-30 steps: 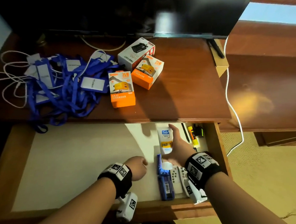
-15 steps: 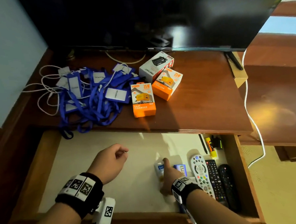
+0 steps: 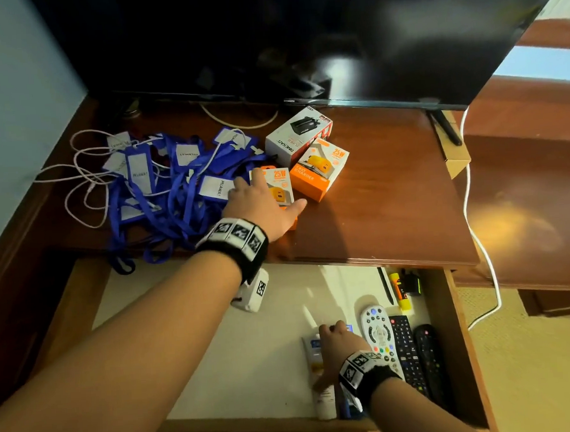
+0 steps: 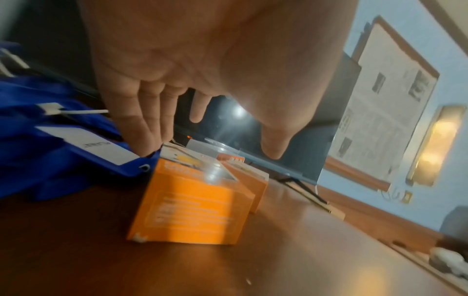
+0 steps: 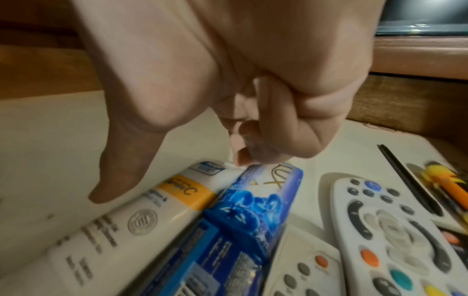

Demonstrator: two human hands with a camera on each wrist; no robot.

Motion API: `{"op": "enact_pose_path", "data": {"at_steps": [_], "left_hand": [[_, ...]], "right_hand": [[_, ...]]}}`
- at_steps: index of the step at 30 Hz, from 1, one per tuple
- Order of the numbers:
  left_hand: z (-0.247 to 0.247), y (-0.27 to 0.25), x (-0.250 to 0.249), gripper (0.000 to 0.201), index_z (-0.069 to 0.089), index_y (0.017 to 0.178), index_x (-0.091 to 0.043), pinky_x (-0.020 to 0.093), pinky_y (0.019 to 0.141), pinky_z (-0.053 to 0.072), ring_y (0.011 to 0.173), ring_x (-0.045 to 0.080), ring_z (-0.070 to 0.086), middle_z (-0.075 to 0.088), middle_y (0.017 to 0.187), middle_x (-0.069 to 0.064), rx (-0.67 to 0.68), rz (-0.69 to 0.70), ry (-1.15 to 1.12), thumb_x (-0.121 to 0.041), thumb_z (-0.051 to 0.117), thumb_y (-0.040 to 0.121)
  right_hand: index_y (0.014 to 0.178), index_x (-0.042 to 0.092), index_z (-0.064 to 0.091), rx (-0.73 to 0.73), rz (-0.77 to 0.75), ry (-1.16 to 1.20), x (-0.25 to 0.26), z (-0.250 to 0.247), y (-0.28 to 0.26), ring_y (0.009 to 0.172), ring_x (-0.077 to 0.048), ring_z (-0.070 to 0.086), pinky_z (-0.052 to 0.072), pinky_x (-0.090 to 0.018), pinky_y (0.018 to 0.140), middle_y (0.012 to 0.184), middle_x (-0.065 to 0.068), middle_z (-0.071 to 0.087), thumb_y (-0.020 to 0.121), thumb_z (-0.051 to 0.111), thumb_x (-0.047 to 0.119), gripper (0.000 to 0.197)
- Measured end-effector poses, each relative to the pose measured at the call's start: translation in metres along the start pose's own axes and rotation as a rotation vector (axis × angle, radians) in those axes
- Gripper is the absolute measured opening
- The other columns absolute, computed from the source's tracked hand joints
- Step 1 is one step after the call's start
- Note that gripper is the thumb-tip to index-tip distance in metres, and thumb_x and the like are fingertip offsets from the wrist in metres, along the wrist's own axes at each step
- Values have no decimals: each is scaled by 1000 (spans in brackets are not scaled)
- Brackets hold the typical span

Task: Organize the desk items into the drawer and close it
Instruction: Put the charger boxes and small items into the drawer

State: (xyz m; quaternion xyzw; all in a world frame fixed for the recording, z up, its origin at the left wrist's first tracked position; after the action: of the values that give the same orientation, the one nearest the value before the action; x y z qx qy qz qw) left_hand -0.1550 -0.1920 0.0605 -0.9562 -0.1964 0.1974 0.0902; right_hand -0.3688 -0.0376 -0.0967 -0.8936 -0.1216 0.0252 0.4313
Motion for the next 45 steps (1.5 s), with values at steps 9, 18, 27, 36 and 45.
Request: {"op": "enact_pose_path", "data": {"at_steps": [9, 18, 27, 36, 45], "left_hand": [[21, 27, -6, 105, 20, 152, -17, 46, 95, 50, 125, 38, 49, 44, 141, 23, 17, -78, 97, -68, 73, 75], [-1, -86, 35, 96, 31, 146, -26, 43, 86, 52, 114, 32, 56, 54, 123, 9, -115, 28, -110, -68, 72, 69], [26, -174, 123, 96, 20, 149, -39, 31, 85, 51, 109, 16, 50, 45, 117, -7, 68, -101, -28, -77, 60, 70], [74, -154, 142, 103, 15, 152, -28, 40, 92, 52, 119, 28, 52, 48, 130, 6, 272, -176, 71, -69, 64, 72], [146, -124, 140, 135, -15, 161, -36, 42, 101, 51, 121, 33, 55, 40, 141, 14, 522, -156, 171, -66, 77, 67]], "right_hand": [[96, 18, 64, -678, 161, 513, -68, -167, -21, 92, -32, 68, 44, -30, 72, 89, -6, 70, 96, 61, 41, 23], [140, 20, 39, -779, 74, 735, -32, -317, 14, 108, -27, 64, 56, -37, 79, 138, -9, 53, 84, 69, 64, 77], [161, 28, 3, -577, 269, 740, 12, -322, 80, 140, -43, 41, 43, -56, 108, 159, -17, 27, 53, 80, 81, 142], [160, 34, -13, -381, 275, 607, 11, -285, 64, 139, -47, 43, 41, -59, 112, 162, -19, 33, 67, 84, 61, 137], [144, 64, -26, -265, -108, 491, 36, -167, -69, 112, -43, 59, 49, -42, 98, 141, -24, 32, 65, 94, 40, 145]]}}
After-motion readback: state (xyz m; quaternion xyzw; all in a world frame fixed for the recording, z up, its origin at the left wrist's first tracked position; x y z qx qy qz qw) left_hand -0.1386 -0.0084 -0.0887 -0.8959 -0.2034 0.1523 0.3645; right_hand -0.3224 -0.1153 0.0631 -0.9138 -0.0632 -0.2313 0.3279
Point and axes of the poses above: each hand's wrist, its own y-axis towards the middle knuckle, its own z-axis out of the palm, x = y × z, the point moved 4 cm from there along y, towards the middle knuckle
